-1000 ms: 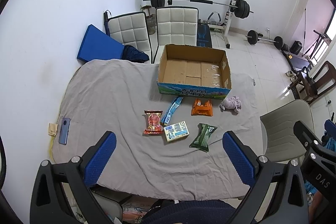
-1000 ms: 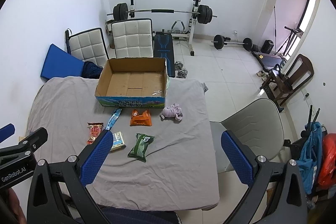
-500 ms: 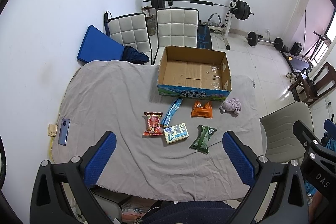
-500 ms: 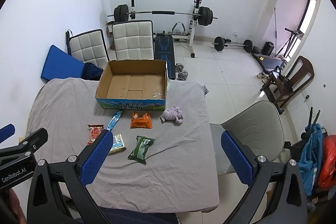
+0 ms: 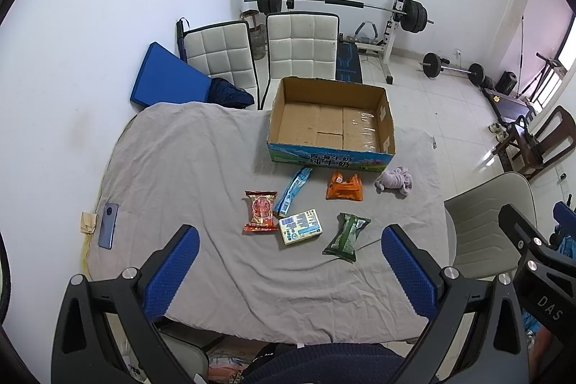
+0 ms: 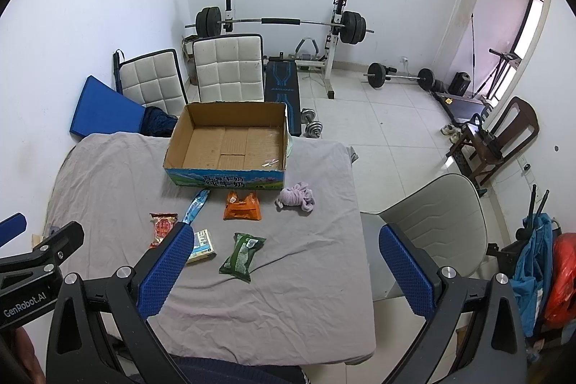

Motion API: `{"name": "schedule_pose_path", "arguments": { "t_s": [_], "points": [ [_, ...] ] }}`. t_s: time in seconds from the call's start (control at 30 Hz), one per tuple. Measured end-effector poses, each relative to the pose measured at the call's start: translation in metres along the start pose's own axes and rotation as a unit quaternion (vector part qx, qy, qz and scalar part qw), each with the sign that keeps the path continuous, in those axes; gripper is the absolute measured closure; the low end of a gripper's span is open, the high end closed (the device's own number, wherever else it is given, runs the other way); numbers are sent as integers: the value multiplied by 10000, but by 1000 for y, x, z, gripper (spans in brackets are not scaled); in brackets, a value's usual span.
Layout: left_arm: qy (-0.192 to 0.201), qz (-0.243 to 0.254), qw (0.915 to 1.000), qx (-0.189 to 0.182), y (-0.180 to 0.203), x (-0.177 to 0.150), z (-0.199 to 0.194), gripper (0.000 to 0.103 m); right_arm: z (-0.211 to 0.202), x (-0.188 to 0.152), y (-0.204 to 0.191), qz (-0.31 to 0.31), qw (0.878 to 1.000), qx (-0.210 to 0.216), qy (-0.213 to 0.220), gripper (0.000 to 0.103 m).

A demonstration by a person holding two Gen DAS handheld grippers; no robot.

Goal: Organize soft objects
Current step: 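Grasp the yellow tissue pack with the left gripper while the right grasps the green bag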

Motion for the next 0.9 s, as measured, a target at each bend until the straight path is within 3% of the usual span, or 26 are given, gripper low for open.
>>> {"name": "schedule_pose_path", "arguments": {
  "t_s": [0.23,0.37,0.43,0.57,0.73,0.9],
  "points": [
    [0,-68,10000,23,-3,-8,6,0,7,-5,0,2,10000,44,-34,0],
    [-10,-219,9997,62,-10,-1,28,0,41,-5,1,73,9994,78,-332,0],
    [-70,-283,9995,111,-15,3,51,0,78,-7,0,141,9974,173,-685,0],
    [-687,-366,9965,294,-27,2,137,0,179,-24,-2,400,9857,252,-1620,0],
    [-1439,1,9891,296,-26,-19,254,0,324,-82,-16,622,9520,274,-2984,0],
    [-2083,520,9767,-24,-7,-47,351,0,423,-140,-41,724,9244,200,-3740,5]
  ]
}}
Point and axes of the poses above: each gripper's, at about its wrist camera, not at the fingertips, and z roughly the way its jaws point, y to its right, x to its top, the point moved 3 cm from there along z, roughly the way its jaws point, and after that the axes turned 10 degrees about z, right-handed, at the moved point
